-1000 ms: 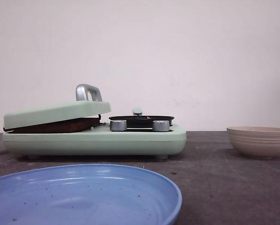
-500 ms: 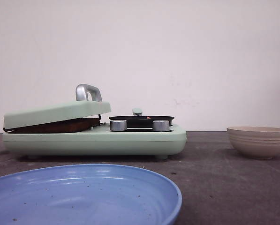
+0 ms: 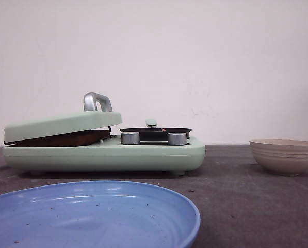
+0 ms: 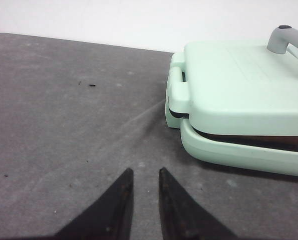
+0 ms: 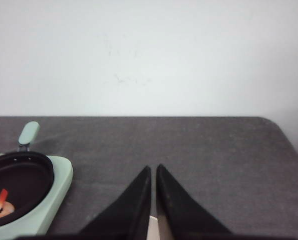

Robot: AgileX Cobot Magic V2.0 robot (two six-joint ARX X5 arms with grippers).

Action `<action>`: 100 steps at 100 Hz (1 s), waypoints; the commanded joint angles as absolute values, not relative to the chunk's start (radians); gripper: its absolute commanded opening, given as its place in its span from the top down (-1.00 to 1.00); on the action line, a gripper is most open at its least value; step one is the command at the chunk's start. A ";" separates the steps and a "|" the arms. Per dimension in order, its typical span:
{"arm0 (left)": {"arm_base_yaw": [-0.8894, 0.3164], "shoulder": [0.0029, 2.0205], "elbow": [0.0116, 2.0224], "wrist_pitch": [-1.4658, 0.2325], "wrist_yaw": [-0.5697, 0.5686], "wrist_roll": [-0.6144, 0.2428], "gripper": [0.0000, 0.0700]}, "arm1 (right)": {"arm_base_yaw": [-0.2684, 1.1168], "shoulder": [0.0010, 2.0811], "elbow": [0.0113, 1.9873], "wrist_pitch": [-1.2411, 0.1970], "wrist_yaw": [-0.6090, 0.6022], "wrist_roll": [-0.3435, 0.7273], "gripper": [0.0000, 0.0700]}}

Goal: Make breakfast with bread and shrimp

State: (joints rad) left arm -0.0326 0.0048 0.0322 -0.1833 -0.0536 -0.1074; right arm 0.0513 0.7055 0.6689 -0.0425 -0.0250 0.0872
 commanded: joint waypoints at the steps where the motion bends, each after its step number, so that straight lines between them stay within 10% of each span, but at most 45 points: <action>1: -0.031 0.003 0.014 -0.187 -0.052 -0.114 0.95 | 0.052 0.648 0.657 -0.017 -0.025 0.100 0.98; 100: -0.031 0.003 0.014 -0.187 -0.052 -0.114 0.95 | 0.029 0.004 0.012 0.052 -0.025 0.097 0.98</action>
